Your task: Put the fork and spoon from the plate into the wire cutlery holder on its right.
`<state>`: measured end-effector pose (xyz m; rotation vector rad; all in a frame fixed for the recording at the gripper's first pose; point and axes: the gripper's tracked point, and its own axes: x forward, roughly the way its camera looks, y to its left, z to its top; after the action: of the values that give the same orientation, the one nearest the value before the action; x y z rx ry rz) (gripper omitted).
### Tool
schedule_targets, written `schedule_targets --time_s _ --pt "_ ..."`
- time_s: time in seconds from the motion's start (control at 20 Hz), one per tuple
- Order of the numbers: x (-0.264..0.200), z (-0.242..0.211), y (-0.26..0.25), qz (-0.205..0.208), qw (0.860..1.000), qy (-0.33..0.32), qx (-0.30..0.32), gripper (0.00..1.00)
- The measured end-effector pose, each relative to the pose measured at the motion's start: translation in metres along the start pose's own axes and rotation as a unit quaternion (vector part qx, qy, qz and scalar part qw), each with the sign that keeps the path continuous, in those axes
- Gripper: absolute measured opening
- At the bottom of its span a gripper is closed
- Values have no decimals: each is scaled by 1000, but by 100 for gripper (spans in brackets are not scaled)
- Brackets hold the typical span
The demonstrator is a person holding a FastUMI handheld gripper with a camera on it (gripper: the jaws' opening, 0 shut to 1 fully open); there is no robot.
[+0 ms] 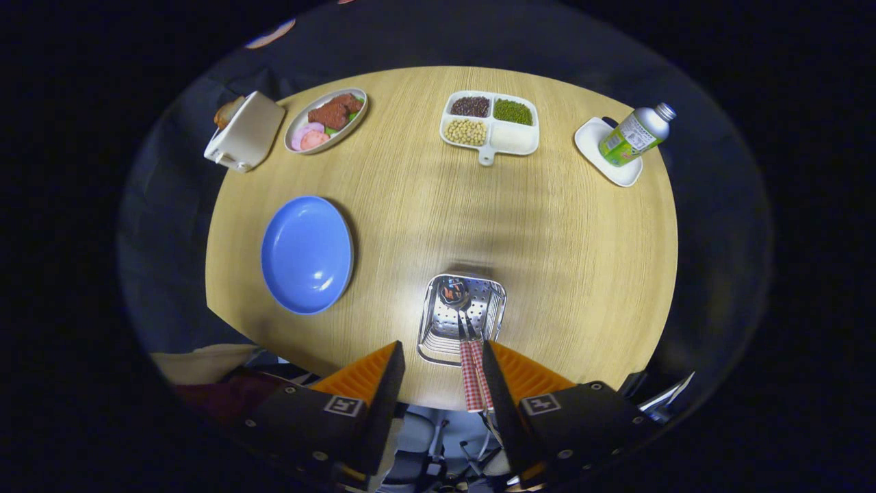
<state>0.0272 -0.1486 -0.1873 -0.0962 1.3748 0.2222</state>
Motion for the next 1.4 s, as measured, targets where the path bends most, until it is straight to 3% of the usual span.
schedule_targets --time_s 0.1,0.25,0.35,0.5,0.65,0.85,1.25,1.4 --pt "-13 10 4 14 999 -49 14 99" --pt "-43 31 2 20 989 -144 31 99" --pt "-73 47 3 32 974 -217 54 99" --pt "-114 66 -12 10 945 -323 57 98" --pt "-147 65 -24 -1 919 -388 67 99" --pt "-188 62 -46 -46 869 -487 73 98" --pt "-239 40 -42 -71 781 -616 82 98" --pt "-245 30 -47 -73 775 -624 72 98"
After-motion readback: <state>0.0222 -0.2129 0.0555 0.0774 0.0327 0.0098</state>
